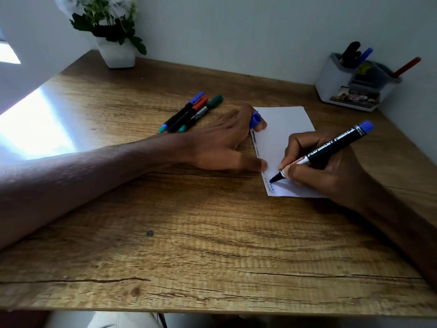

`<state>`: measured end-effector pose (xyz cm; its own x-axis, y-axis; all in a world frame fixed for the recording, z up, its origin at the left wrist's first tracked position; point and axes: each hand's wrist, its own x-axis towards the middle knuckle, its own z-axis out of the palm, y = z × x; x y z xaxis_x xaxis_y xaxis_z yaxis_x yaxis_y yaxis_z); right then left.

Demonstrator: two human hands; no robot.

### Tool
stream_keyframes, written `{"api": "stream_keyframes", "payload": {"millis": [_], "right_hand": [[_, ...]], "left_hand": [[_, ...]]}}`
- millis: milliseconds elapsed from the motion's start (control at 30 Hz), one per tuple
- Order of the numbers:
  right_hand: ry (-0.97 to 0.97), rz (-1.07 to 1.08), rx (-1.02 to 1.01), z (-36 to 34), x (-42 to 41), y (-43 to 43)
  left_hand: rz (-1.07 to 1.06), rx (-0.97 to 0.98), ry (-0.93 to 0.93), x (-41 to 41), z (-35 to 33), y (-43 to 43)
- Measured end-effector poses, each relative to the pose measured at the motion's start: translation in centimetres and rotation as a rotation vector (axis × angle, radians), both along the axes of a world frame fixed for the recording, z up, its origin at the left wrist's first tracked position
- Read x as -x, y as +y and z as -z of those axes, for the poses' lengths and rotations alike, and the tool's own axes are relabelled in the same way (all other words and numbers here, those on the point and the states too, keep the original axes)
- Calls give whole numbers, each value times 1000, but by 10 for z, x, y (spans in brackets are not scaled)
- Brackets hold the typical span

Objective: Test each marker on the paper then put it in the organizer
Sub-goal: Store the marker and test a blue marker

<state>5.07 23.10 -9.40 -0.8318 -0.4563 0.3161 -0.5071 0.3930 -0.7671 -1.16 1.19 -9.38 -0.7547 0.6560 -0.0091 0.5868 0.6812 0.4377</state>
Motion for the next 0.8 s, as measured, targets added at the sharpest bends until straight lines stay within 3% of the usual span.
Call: {"api": "stream_keyframes", "payload": {"millis": [667,800], "right_hand": [[-54,40,9,-4,-2,-2],[-221,83,260,-2,0,0]], "left_hand": [[3,-19,-45,-3,-4,0],[7,-33,-43,-2,-3,-1]]}}
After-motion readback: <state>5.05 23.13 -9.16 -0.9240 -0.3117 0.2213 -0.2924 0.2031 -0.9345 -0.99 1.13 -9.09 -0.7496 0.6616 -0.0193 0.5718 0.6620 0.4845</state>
